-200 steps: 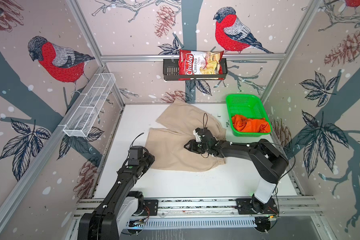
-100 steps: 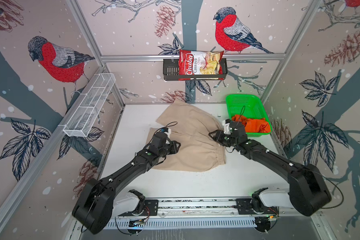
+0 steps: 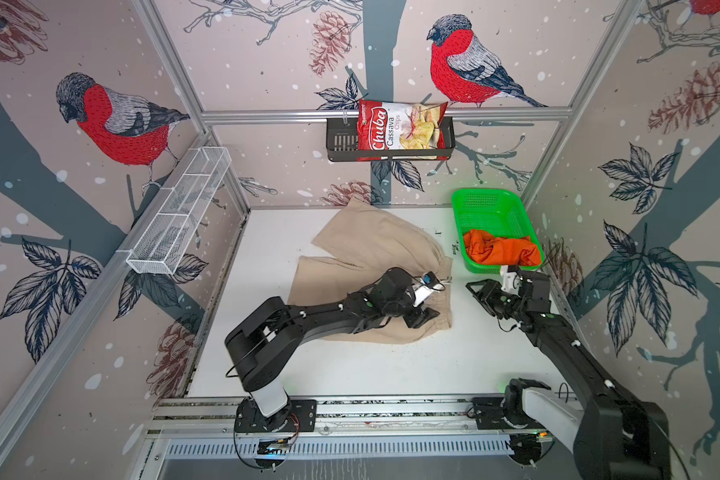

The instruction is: Fold and stack the shorts

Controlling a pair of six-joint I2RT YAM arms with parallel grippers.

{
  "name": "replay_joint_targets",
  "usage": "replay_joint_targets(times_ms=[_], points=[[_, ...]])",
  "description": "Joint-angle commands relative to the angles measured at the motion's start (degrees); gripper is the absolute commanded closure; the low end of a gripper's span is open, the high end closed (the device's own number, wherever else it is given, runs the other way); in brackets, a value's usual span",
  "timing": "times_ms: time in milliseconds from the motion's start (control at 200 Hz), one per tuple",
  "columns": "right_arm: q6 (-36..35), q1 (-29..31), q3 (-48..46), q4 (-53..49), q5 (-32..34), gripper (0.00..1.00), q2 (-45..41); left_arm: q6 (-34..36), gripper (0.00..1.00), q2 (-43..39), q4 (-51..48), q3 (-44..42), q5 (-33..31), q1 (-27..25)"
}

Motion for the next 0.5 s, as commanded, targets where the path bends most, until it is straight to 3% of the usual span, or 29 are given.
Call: replay_joint_targets(times_ms=[0,230,420,495], points=[[1.7,-3.3,-3.3,1.9,-6.7,0.49,-1.1,11.2,0.36,4.6,-3.5,4.4,0.4,-2.1],[2.2,-4.3,-6.1,1.5,-7.2,0.48,-2.5,15.0,0.33,10.3,-4.0,6.5,-3.5,-3.0],[2.4,-4.3,-6.6,1.2,-7.3,0.47,-1.3,16.8,0.31,13.7,-5.6,8.1,-3.0,-3.6],[2.7,-4.3,-6.7,1.1,-7.6,0.47,-1.1,17.0,0.37,14.3,-5.3,7.9,-3.6,-3.7]])
